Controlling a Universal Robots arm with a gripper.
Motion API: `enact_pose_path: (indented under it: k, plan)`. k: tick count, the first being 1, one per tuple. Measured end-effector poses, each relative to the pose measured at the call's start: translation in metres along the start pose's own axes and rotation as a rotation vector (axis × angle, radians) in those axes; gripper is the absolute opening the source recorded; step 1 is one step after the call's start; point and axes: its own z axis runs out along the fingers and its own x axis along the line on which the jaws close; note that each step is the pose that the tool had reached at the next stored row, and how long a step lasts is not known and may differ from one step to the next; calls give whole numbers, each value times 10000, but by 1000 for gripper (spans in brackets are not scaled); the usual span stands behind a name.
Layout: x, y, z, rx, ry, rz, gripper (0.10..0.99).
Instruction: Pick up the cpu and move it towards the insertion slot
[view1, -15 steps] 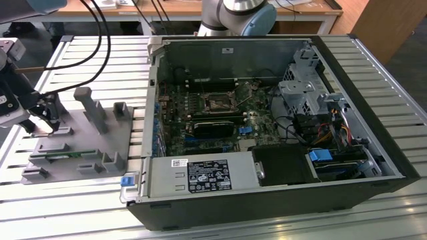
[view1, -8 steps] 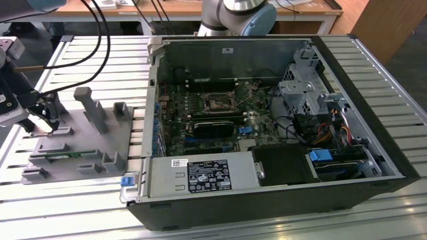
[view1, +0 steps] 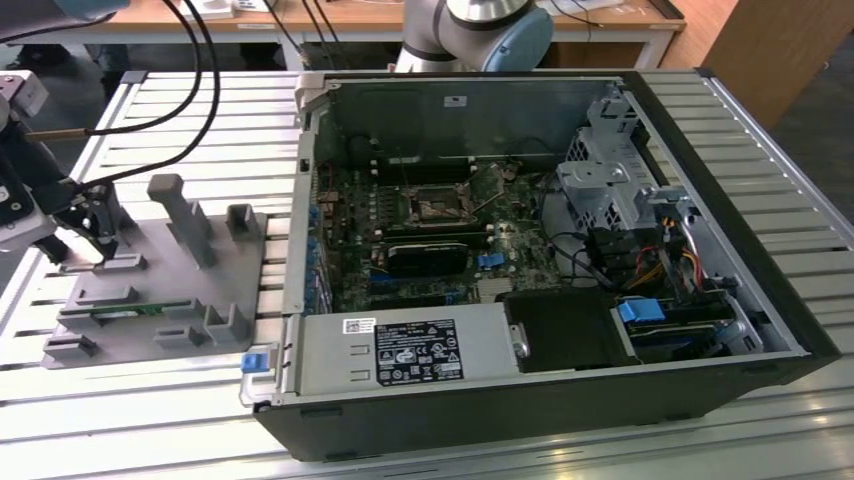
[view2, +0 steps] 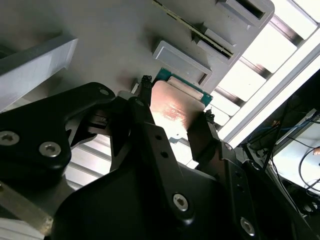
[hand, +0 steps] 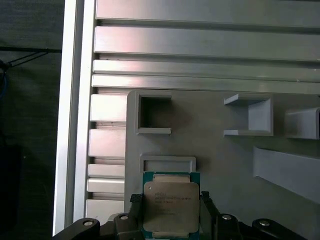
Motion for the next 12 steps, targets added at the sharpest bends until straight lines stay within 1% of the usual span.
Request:
enact_pose_path:
  k: [12]
  plan:
    - [0,1,-29,0,0,0,537]
